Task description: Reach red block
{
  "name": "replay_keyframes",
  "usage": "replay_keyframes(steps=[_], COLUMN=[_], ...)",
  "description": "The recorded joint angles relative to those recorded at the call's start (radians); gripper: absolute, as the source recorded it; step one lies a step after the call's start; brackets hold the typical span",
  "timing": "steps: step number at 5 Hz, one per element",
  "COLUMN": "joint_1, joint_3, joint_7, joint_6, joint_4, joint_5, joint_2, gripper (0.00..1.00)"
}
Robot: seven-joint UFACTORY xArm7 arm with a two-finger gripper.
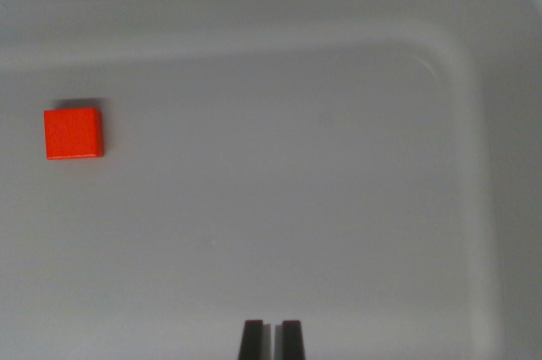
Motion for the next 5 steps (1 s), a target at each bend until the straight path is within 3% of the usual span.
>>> replay_keyframes(steps=[4, 5], joint_1=[0.0049, 0.0087], joint_3=[0.005, 0.009], joint_7=[-0.003, -0.005], joint_6=[-0.031, -0.055], joint_4=[-0.008, -0.014], joint_5=[0.001, 0.0018], joint_2=[0.022, 0.04], gripper=[0.0, 0.0])
